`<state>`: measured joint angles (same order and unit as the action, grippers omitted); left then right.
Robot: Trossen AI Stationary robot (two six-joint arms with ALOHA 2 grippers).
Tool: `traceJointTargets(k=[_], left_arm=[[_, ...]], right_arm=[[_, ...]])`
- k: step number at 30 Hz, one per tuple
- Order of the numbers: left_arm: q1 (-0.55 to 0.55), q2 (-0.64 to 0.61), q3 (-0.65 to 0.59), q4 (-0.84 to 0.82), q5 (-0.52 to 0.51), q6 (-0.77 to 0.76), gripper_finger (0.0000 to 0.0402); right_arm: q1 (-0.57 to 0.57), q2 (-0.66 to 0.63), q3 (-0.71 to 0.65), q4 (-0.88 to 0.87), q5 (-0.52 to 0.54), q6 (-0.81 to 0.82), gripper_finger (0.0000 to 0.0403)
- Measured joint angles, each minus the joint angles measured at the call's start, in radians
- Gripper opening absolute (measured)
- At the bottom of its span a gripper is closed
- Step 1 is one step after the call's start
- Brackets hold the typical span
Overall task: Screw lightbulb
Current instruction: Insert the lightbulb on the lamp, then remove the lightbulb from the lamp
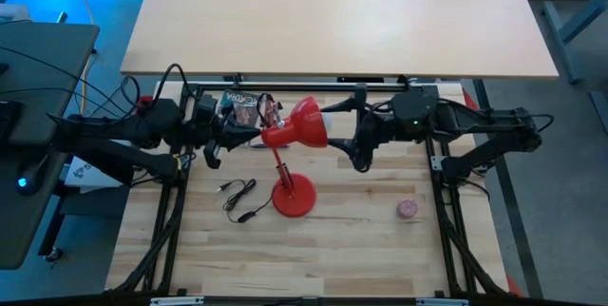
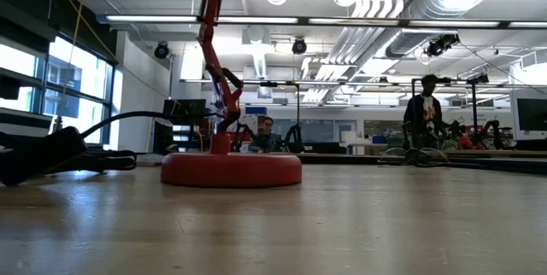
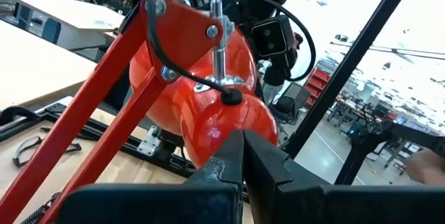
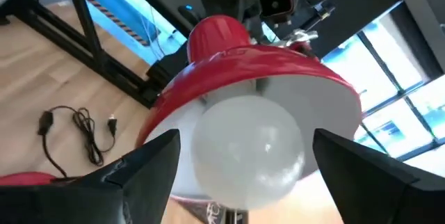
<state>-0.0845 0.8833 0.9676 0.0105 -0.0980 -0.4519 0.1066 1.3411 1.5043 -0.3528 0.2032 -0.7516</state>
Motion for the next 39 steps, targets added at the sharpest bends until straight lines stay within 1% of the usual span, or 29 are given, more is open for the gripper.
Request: traceJointTargets(k=[3, 7, 11, 14, 15, 17, 20, 23, 26, 28, 30, 32, 34, 35, 36, 37, 38, 39], left_arm=[[0.000, -0.013, 0.000, 0.000, -0.009, 0.010, 0.0000], [0.000, -0.045, 0.000, -0.015, -0.030, 0.017, 0.0000], [0.000, -0.093, 0.000, -0.080, -0.078, 0.041, 0.0000], [0.000, -0.134, 0.000, -0.125, -0.127, 0.059, 0.0000], [0.000, -0.149, 0.000, -0.145, -0.142, 0.061, 0.0000], [0.000, -0.175, 0.001, -0.236, -0.153, 0.043, 0.0000], [-0.005, -0.196, 0.001, -0.411, -0.153, -0.045, 0.0000], [-0.029, -0.186, -0.006, -0.559, -0.080, -0.142, 0.0000], [-0.085, -0.175, -0.077, -0.600, 0.018, -0.215, 0.0000], [-0.142, -0.172, -0.176, -0.532, 0.042, -0.275, 0.0000], [-0.211, -0.172, -0.308, -0.371, 0.044, -0.339, 0.0000], [-0.286, -0.167, -0.459, -0.137, 0.036, -0.428, 0.0000], [-0.356, -0.142, -0.612, 0.128, 0.000, -0.533, 0.0000], [-0.390, -0.125, -0.677, 0.241, -0.030, -0.586, 0.0000], [-0.423, -0.107, -0.730, 0.339, -0.068, -0.626, 0.0000], [-0.450, -0.091, -0.772, 0.411, -0.113, -0.651, 0.0000], [-0.472, -0.077, -0.801, 0.451, -0.162, -0.676, 0.0000], [-0.487, -0.064, -0.821, 0.456, -0.208, -0.697, 0.0000]], right_arm=[[0.001, -0.027, 0.000, -0.017, -0.022, 0.046, 0.0320], [0.001, -0.061, 0.000, -0.052, -0.024, 0.080, 0.0320], [0.000, -0.096, 0.000, -0.084, -0.012, 0.103, 0.0320], [0.001, -0.120, 0.000, -0.126, 0.002, 0.178, 0.0320], [0.001, -0.133, 0.000, -0.150, 0.002, 0.227, 0.0320], [0.005, -0.162, 0.000, -0.219, -0.005, 0.353, 0.0320], [0.031, -0.196, 0.001, -0.367, -0.007, 0.566, 0.0320], [0.086, -0.198, 0.000, -0.509, -0.012, 0.815, 0.0320], [0.163, -0.184, -0.044, -0.609, 0.033, 1.032, 0.0303], [0.218, -0.176, -0.127, -0.596, 0.060, 1.141, 0.0271], [0.262, -0.175, -0.245, -0.512, 0.071, 1.254, 0.0216], [0.284, -0.175, -0.373, -0.380, 0.053, 1.375, 0.0138], [0.286, -0.175, -0.505, -0.234, 0.011, 1.499, 0.0052], [0.281, -0.175, -0.568, -0.155, 0.001, 1.557, 0.0027], [0.275, -0.174, -0.629, -0.072, 0.002, 1.614, 0.0018], [0.268, -0.174, -0.682, 0.002, 0.016, 1.676, 0.0018], [0.256, -0.174, -0.730, 0.058, 0.046, 1.739, 0.0018], [0.241, -0.170, -0.775, 0.105, 0.078, 1.799, 0.0015]])
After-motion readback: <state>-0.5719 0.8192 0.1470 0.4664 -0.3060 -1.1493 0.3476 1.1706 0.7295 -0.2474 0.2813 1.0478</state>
